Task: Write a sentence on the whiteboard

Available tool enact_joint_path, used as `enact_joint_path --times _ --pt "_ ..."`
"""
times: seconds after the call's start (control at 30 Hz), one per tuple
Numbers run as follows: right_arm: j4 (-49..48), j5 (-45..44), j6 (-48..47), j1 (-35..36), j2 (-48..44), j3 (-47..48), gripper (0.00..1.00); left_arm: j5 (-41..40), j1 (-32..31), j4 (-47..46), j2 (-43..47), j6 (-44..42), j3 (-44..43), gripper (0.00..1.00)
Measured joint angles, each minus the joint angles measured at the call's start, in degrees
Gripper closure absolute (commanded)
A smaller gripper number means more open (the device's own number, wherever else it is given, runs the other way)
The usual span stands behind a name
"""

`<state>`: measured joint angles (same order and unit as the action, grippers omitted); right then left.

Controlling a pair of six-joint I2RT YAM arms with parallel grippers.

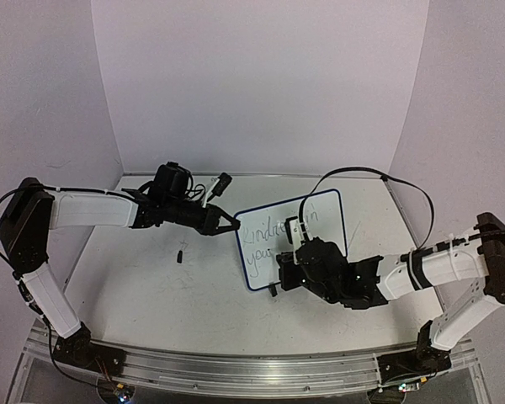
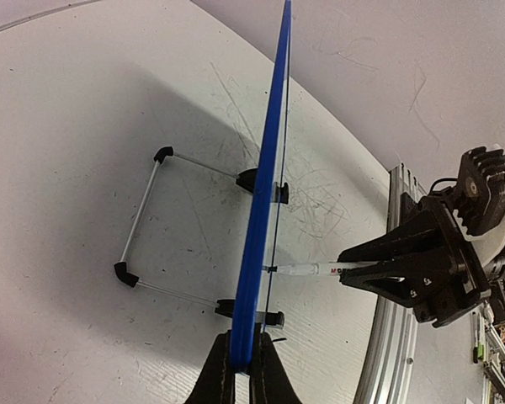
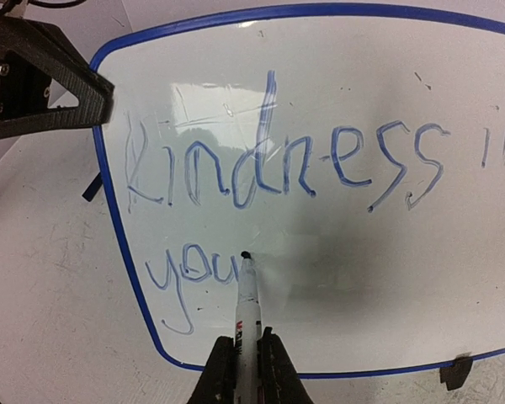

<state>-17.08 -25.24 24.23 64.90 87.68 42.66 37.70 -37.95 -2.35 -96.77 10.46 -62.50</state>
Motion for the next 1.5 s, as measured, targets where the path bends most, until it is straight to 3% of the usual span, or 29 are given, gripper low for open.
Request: enact_joint_path --times 0.8,1.5 --pt "2.50 0.09 4.20 1.07 0.16 -1.56 1.00 -0.15 0.00 0.00 0.00 0.02 0.00 1.00" --pt "3.39 -3.06 1.88 0.85 0.68 1.91 1.00 -0.16 0.00 -0.02 0.00 0.02 0.00 1.00"
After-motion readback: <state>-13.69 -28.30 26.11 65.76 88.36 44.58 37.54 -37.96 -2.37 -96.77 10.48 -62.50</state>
